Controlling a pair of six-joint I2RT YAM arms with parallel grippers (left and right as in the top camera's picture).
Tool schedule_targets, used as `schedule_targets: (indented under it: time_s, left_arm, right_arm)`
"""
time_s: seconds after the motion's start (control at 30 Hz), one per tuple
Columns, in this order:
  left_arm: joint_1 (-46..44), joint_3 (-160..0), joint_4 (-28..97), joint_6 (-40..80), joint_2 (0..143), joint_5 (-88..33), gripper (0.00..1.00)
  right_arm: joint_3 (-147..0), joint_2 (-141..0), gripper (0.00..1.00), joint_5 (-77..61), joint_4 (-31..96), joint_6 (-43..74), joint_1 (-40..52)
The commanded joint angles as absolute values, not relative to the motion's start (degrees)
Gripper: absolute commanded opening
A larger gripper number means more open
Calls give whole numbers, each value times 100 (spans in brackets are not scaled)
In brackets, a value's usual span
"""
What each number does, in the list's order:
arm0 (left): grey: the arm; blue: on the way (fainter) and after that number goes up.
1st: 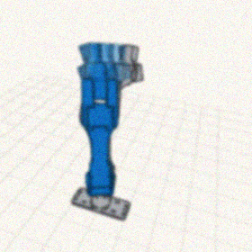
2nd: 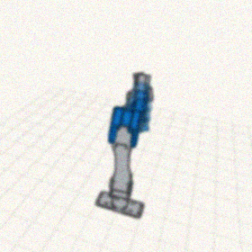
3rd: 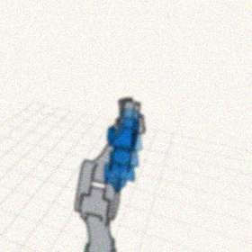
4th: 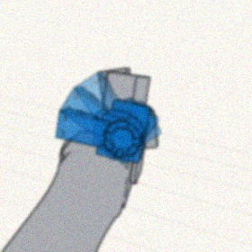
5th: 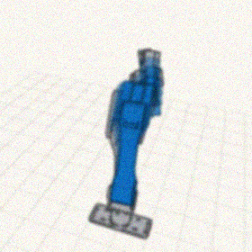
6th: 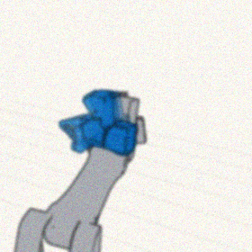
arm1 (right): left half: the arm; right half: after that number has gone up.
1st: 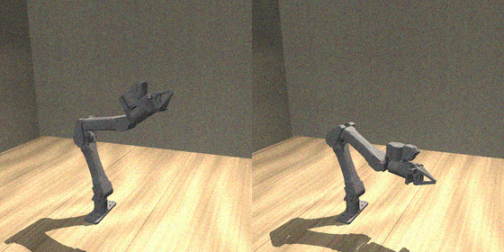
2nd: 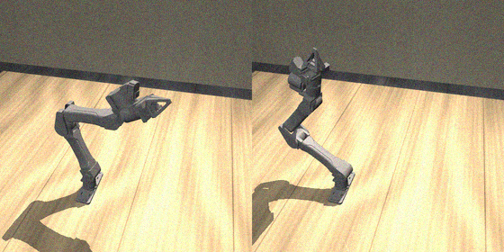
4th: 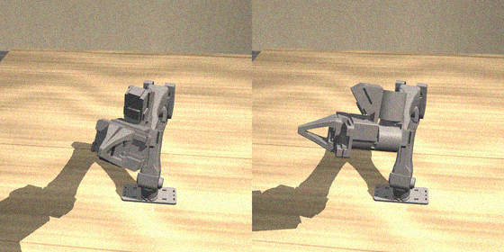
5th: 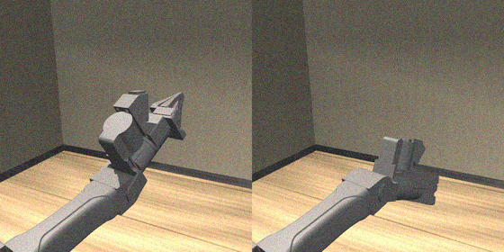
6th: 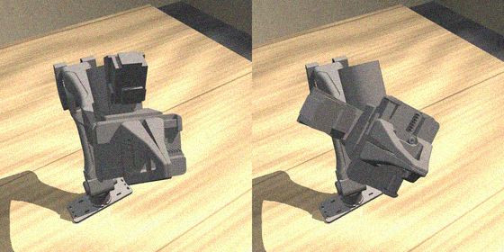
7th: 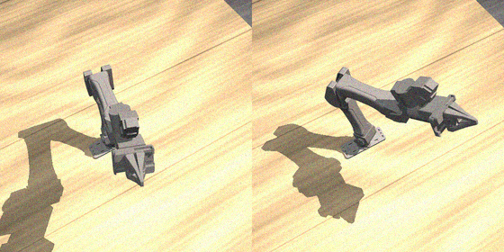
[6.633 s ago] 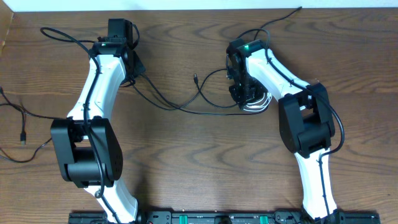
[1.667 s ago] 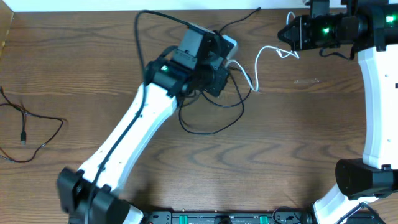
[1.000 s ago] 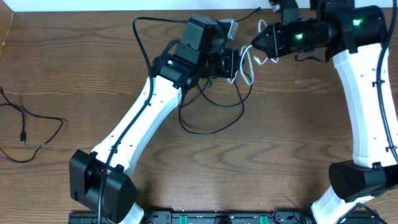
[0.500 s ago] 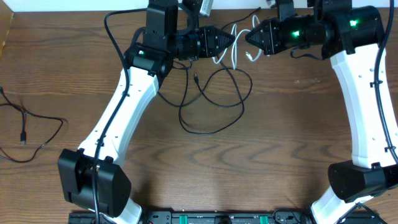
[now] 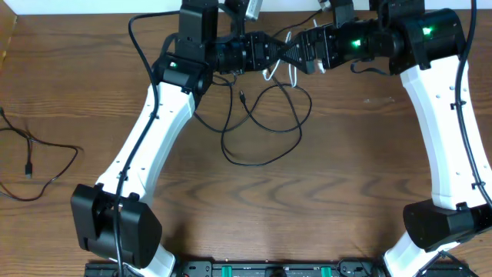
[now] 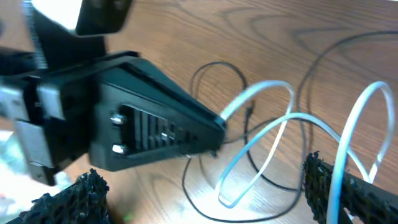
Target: Untangle cables
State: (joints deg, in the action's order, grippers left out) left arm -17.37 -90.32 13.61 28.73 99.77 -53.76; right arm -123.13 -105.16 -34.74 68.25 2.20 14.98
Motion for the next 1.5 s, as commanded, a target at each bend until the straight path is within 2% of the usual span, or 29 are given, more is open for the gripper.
schedule_targets:
  time_s: [0.0, 0.13, 0.23, 0.37, 0.53, 0.67, 0.83, 1.07, 1.47]
  left_arm:
    - [-1699, -9011, 1361, 2792, 9998, -4847, 8]
    - [-1686, -9028, 1413, 2724, 9996, -4285, 8]
    - [-1678, -9137, 1712, 2541, 9996, -3857, 8]
    - [-1678, -9229, 2475, 2241, 9992, -2652, 8]
    - [-1678, -9229, 3221, 1988, 9992, -1660, 8]
    - [-1678, -9229, 3481, 1778, 9992, -1278, 8]
    - [-1678, -9290, 3417, 1647, 9988, -1232, 8]
    - [-1660, -10934, 3865, 1081, 9988, -489, 8]
    - [-1538, -13563, 3879, 897, 9985, -548, 8]
  right_arm:
    - [-12287, -10545, 99, -2412, 6908, 663, 1439]
    - [-12287, -10545, 99, -1400, 7059, 1081, 1385]
    - [-12287, -10545, 99, -1129, 7085, 1199, 1356]
    - [-12287, -10545, 99, -1275, 7199, 561, 1361]
    - [-12287, -10698, 99, 320, 7970, 497, 1334]
    - [-12287, -11013, 99, 287, 8552, 104, 1310]
    - [-12287, -11347, 99, 224, 8639, 298, 1315]
    - [-12287, -11439, 99, 217, 8589, 574, 1131]
    - [-12287, -11439, 99, 220, 8569, 574, 1092]
